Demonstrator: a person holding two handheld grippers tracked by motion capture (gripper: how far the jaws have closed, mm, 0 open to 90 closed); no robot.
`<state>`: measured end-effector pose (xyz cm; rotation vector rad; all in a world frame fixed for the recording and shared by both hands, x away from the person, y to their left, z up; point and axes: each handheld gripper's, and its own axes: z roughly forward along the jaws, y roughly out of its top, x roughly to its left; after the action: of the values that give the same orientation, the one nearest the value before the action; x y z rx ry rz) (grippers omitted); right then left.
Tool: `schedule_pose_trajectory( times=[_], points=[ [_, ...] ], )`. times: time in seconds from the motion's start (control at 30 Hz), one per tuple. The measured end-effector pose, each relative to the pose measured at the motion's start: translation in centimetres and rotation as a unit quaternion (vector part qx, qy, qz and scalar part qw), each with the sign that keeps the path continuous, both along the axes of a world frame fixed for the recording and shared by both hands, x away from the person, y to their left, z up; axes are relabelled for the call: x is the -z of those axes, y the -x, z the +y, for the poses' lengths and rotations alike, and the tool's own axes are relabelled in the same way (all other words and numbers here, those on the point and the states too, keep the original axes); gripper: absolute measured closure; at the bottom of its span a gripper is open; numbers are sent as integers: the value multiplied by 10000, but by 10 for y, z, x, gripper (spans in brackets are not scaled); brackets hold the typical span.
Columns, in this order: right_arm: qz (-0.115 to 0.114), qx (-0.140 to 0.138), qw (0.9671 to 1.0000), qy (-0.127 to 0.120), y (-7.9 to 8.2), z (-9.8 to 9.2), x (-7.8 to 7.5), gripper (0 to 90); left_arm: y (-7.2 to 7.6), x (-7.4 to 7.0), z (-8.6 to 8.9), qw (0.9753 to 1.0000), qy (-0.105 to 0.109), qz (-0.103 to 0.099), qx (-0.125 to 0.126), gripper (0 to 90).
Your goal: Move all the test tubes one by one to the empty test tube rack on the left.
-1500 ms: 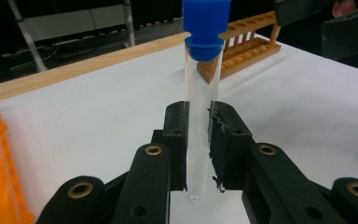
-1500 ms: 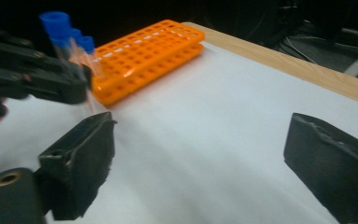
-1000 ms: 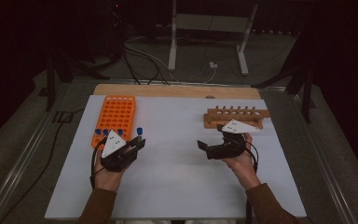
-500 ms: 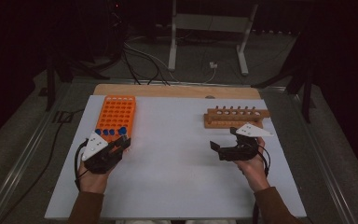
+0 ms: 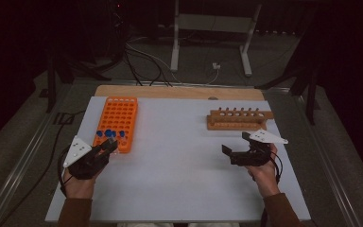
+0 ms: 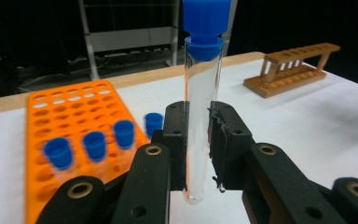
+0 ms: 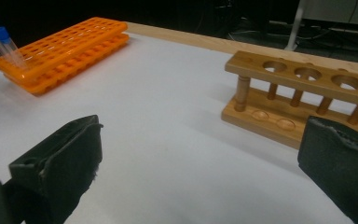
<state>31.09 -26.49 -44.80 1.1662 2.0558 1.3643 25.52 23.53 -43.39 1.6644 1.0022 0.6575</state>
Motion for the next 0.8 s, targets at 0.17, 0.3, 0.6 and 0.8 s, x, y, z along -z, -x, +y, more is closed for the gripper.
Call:
schedule_pose_trajectory(
  times=[0.17, 0.3, 0.6, 0.8],
  points=[
    [15, 101, 9999, -19, 1, -7, 2, 0, 5, -2, 18, 9997, 58, -80, -215, 780],
    [8, 144, 9999, -48, 3, -11, 2, 0, 7, -4, 31, 9986, 76, -160, -493, 780],
    [11, 188, 9998, -39, 4, -16, 4, 0, -10, 4, 45, 9946, 44, -176, -1017, 780],
    [37, 203, 9998, -40, 5, -17, 5, 0, -26, 12, 45, 9933, -15, -113, -1153, 780]
  ],
)
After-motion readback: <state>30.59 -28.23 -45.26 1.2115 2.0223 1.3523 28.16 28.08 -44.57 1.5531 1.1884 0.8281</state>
